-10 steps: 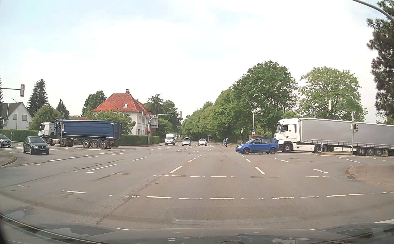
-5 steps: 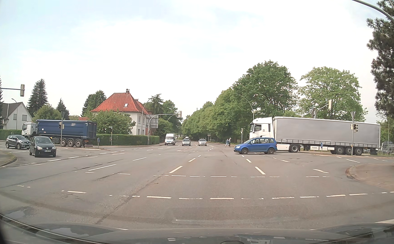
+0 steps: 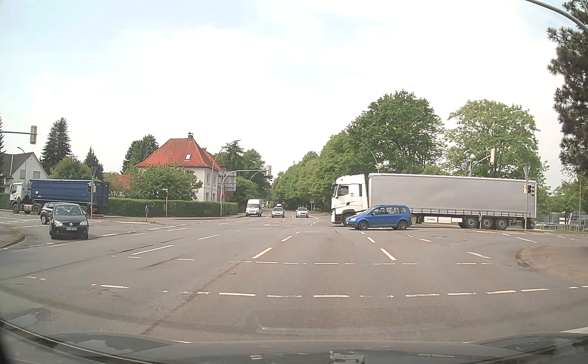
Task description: Follow the waypoints while adhering to traffic rules and regulations
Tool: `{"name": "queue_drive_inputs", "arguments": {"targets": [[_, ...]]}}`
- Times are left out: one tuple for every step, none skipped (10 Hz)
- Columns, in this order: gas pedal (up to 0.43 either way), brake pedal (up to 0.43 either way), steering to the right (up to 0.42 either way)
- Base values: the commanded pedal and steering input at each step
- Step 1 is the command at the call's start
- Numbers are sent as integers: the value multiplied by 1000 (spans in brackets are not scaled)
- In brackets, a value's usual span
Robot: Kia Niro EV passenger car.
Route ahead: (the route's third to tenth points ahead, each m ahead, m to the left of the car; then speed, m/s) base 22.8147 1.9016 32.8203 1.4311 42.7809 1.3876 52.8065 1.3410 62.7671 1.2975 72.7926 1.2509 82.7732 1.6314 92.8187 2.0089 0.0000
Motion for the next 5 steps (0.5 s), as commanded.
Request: {"name": "queue_drive_inputs", "arguments": {"targets": [[0, 0, 0], [0, 0, 0], [0, 0, 0], [0, 0, 0], [0, 0, 0]]}}
